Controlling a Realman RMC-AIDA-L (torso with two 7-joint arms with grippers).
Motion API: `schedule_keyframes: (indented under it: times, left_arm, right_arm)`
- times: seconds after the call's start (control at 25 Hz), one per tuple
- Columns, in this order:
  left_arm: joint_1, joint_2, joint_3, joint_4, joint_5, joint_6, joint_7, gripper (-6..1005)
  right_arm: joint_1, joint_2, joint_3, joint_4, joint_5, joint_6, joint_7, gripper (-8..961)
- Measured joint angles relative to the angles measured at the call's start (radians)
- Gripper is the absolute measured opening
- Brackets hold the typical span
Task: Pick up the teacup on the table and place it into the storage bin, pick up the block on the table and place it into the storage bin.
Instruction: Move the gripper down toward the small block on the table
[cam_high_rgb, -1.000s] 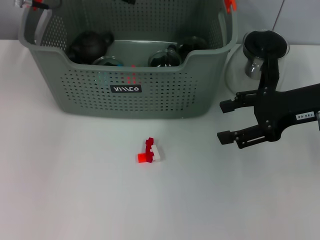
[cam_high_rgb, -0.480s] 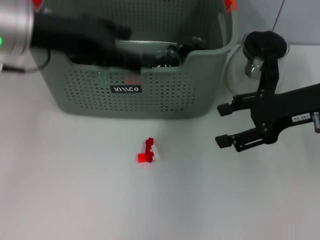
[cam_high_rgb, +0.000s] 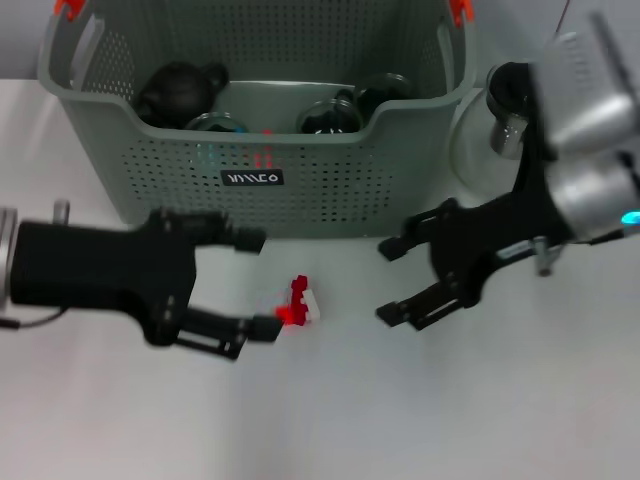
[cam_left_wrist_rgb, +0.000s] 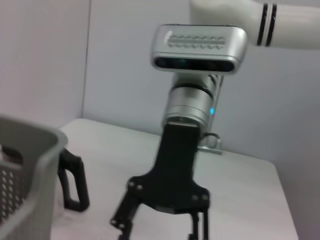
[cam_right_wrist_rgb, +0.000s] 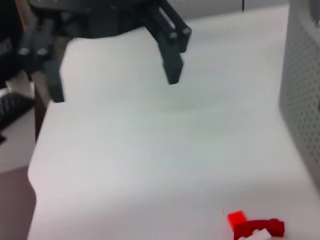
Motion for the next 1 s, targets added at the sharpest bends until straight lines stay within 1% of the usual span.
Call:
schedule_keyframes:
  times: [0.12, 0.2, 0.32, 0.44, 0.56, 0.8, 0.92, 1.0]
  left_arm:
    - [0.003, 0.005, -0.046, -0.079, 0.047, 0.013, 0.089, 946]
    - [0.005, 0.008, -0.07, -0.122, 0.082, 0.015, 0.136, 946]
    - [0.007, 0.013, -0.11, -0.169, 0.136, 0.017, 0.187, 946]
    - [0.009, 0.016, -0.131, -0.204, 0.164, 0.018, 0.217, 947]
    - [0.012, 0.018, -0.136, -0.226, 0.176, 0.02, 0.229, 947]
    - [0.003, 0.022, -0.137, -0.266, 0.18, 0.033, 0.244, 947]
    - [-0.002, 0.024, -0.137, -0.282, 0.18, 0.032, 0.251, 947]
    - [-0.006, 0.027, -0.137, -0.288, 0.18, 0.031, 0.252, 946]
  right_arm:
    - [0.039, 0.022, -0.064, 0.001, -0.046, 0.049, 0.049, 878]
    - [0.058, 0.028, -0.117, 0.007, -0.055, 0.082, 0.084, 878]
    - [0.088, 0.029, -0.214, 0.023, -0.052, 0.137, 0.147, 878]
    - [0.11, 0.034, -0.293, 0.036, -0.05, 0.178, 0.191, 878]
    - [0.131, 0.038, -0.366, 0.056, -0.039, 0.23, 0.229, 877]
    - [0.166, 0.04, -0.557, 0.094, 0.01, 0.353, 0.322, 877]
    - [0.168, 0.041, -0.624, 0.095, 0.029, 0.405, 0.358, 878]
    - [0.169, 0.043, -0.649, 0.096, 0.035, 0.444, 0.38, 878]
